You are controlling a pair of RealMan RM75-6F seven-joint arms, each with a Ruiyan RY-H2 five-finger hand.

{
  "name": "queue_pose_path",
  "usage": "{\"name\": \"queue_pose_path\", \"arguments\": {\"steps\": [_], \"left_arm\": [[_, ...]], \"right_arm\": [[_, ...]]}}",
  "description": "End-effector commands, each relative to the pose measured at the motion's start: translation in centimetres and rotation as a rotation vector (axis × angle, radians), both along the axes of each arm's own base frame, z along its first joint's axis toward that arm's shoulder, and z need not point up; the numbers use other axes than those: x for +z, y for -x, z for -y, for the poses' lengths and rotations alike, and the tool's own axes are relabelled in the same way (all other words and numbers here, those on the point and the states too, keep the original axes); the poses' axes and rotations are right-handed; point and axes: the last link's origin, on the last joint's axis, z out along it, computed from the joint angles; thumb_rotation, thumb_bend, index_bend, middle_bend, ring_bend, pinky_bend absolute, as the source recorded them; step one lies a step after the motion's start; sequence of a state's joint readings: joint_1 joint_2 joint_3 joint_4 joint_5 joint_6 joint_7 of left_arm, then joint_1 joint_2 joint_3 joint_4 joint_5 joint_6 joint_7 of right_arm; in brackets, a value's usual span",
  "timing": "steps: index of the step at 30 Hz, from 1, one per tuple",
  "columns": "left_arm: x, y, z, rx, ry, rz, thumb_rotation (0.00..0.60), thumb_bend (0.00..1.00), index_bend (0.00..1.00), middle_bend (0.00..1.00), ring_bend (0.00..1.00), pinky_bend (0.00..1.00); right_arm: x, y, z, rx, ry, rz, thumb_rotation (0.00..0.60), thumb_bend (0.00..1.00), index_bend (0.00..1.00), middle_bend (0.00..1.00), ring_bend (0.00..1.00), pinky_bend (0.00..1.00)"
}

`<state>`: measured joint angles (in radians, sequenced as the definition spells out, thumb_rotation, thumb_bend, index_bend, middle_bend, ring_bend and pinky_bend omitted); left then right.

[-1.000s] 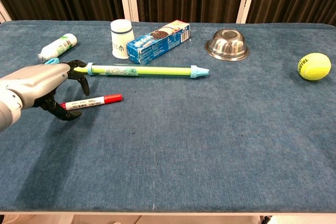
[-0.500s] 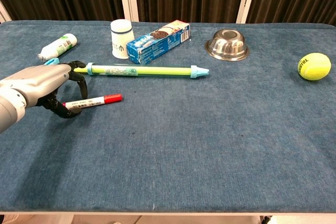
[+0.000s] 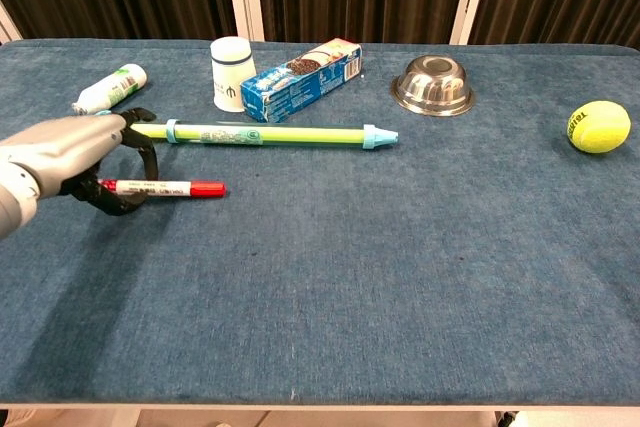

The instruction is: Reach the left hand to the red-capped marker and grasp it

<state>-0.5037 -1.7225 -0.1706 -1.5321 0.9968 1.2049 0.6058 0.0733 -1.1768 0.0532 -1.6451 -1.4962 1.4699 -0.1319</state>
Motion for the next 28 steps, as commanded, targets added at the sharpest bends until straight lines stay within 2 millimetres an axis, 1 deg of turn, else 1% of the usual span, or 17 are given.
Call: {"name": "queue_pose_path", "arguments": {"steps": [1,3,6,13,16,18,21,24,28], "left_arm": [[1.9,-0.2,0.2,-0.017,-0.032,0.034,0.6,0.48,0.54,0.0,0.0,0.17],[3.5,-0.4,0.4,-0.025,-0.048,0.065,0.6,0.48,0.54,0.0,0.0,0.17],[6.5,-0.8,0.6,-0.034,-0.078,0.124,0.6,0.48,0.54,0.0,0.0,0.17],[14.8,-2.3,0.5,-0.027,-0.105,0.389,0.6,0.48,0.54,0.0,0.0,0.17],[17.8,-2.7,0.6,0.008,-0.116,0.483,0.6,0.48,0.54,0.0,0.0,0.17],[19.3,-3.1,0.6,0.003,-0.12,0.516,0.6,0.48,0.54,0.0,0.0,0.17],[20.7,-3.8,0.7,-0.006,-0.102,0.567,0.6,0.48,0.54,0.0,0.0,0.17],[21.6,-4.1,0.9,-0.024,-0.099,0.566,0.6,0.48,0.54,0.0,0.0,0.17],[21.7,-4.5,1.3,-0.037,-0.092,0.544,0.6,0.48,0.54,0.0,0.0,0.17]], "right_arm": [[0.1,0.0,0.0,0.0,0.002,0.002,0.6,0.32,0.07,0.15,0.13,0.14],[0.1,0.0,0.0,-0.002,0.002,0.006,0.6,0.32,0.07,0.15,0.13,0.14],[0.1,0.0,0.0,-0.003,0.001,0.011,0.6,0.32,0.07,0.15,0.13,0.14],[0.2,0.0,0.0,-0.004,0.006,0.014,0.6,0.32,0.07,0.15,0.13,0.14],[0.2,0.0,0.0,-0.004,0.005,0.011,0.6,0.32,0.07,0.15,0.13,0.14],[0.1,0.0,0.0,-0.003,0.004,0.008,0.6,0.32,0.07,0.15,0.13,0.14],[0.1,0.0,0.0,-0.003,0.005,0.007,0.6,0.32,0.07,0.15,0.13,0.14],[0.2,0.0,0.1,-0.006,0.008,0.011,0.6,0.32,0.07,0.15,0.13,0.14],[0.3,-0.1,-0.7,-0.007,0.025,0.043,0.6,0.32,0.07,0.15,0.12,0.13]]}}
